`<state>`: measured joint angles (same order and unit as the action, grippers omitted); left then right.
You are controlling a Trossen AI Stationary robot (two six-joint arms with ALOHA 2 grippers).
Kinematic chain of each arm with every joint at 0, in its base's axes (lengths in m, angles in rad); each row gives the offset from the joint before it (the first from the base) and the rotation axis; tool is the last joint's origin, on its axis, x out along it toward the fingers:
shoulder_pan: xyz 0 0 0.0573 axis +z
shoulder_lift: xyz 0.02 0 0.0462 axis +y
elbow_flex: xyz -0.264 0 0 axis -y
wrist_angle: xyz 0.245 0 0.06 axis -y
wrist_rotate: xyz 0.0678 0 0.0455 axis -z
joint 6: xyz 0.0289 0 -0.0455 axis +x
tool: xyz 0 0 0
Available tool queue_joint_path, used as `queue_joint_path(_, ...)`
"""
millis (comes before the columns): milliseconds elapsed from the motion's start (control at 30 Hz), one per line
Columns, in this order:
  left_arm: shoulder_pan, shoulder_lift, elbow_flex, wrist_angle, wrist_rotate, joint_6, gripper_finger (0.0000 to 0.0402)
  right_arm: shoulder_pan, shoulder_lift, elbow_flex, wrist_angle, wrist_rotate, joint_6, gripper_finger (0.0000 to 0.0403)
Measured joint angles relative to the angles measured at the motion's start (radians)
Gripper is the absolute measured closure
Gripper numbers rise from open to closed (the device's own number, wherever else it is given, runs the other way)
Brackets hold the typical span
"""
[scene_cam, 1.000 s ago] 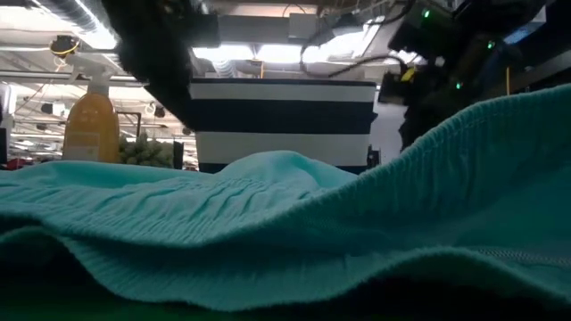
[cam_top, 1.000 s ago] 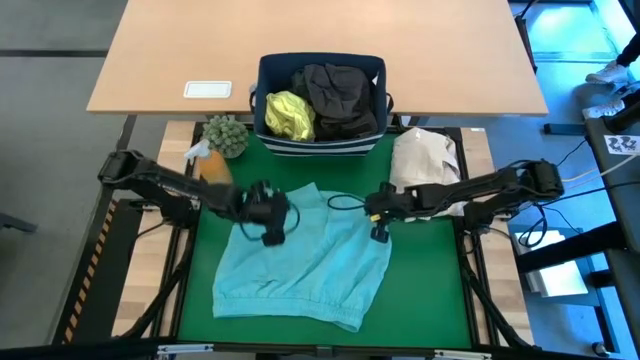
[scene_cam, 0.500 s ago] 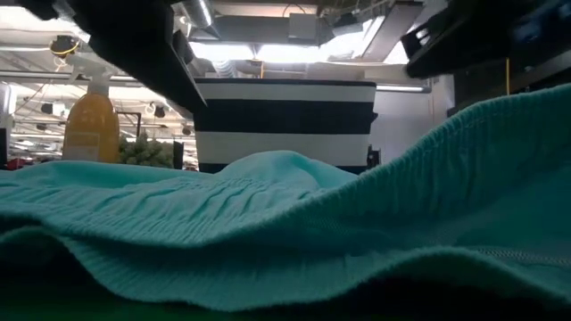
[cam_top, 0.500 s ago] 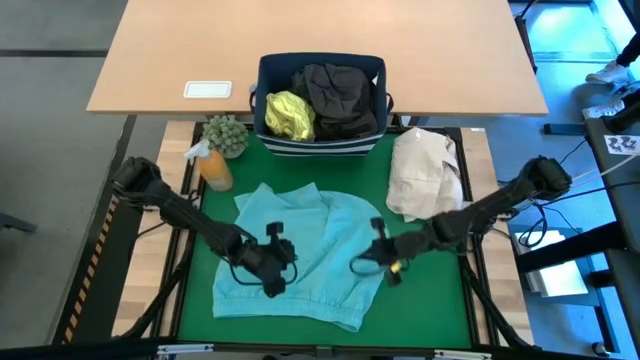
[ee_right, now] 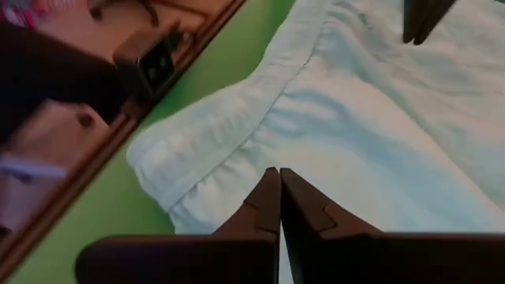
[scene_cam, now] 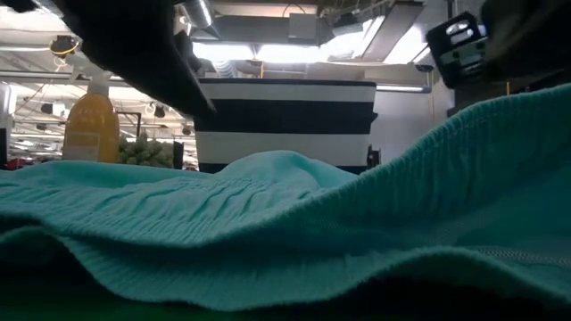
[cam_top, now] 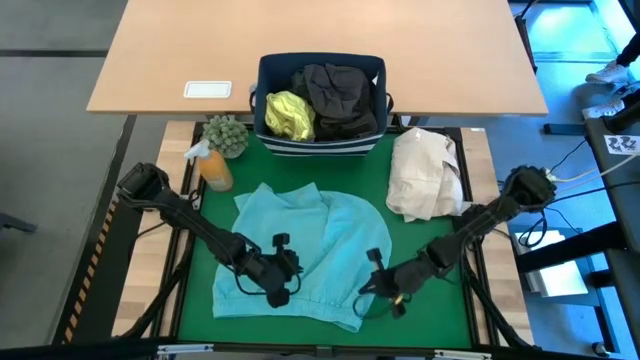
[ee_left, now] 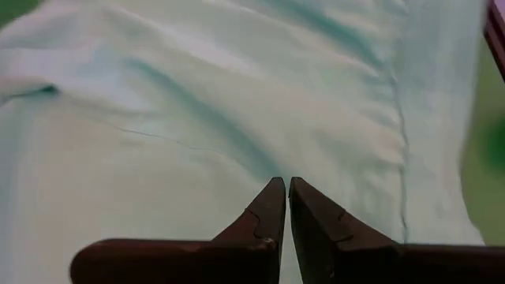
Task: Fold laundry
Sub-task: Fold the blue shorts
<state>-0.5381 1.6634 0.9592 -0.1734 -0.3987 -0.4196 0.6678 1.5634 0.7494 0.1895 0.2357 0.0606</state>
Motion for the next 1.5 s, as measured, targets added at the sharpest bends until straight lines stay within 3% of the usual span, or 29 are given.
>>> queue_joint_path(200,0.001,0.0,0.0,-0.016,0.07,0.029,0.0384,0.043,0.106,0.097,-0.065,0.033,-0.071,0.0397)
queue_joint_path(333,-0.002,0.0,0.0,-0.016,0.07,0.013,0.0384,0.048,0.134,0.143,-0.075,-0.046,-0.097,0.0376)
queue_joint_path(467,-0.002,0.0,0.0,-0.017,0.071,0.01,0.0384,0.048,0.137,0.163,-0.088,-0.114,-0.075,0.0315)
queue_joint_path(800,-0.002,0.0,0.0,0.019,0.069,-0.006,0.0384,0.047,0.218,0.163,-0.012,-0.115,-0.042,0.0123)
queue_joint_path(900,-0.002,0.0,0.0,0.02,0.07,-0.016,0.0384,0.047,0.253,0.164,-0.015,-0.101,-0.07,0.0088)
queue_joint_path(1033,-0.001,0.0,0.0,0.02,0.07,-0.016,0.0384,0.046,0.284,0.17,-0.012,-0.051,-0.122,0.0074)
queue_joint_path(1133,0.002,0.0,0.0,0.024,0.069,-0.015,0.0384,0.046,0.287,0.17,-0.016,0.012,-0.145,0.0088)
queue_joint_path(1233,0.009,0.0,0.0,0.044,0.069,-0.015,0.0384,0.036,0.283,0.17,-0.02,0.071,-0.179,0.0137)
queue_joint_path(1367,0.019,0.0,0.0,0.088,0.077,0.016,0.0384,0.009,0.272,0.17,-0.028,0.139,-0.224,0.0246)
queue_joint_path(1500,0.024,-0.001,0.0,0.139,0.083,0.075,0.0384,-0.047,0.249,0.17,-0.041,0.127,-0.246,0.0369)
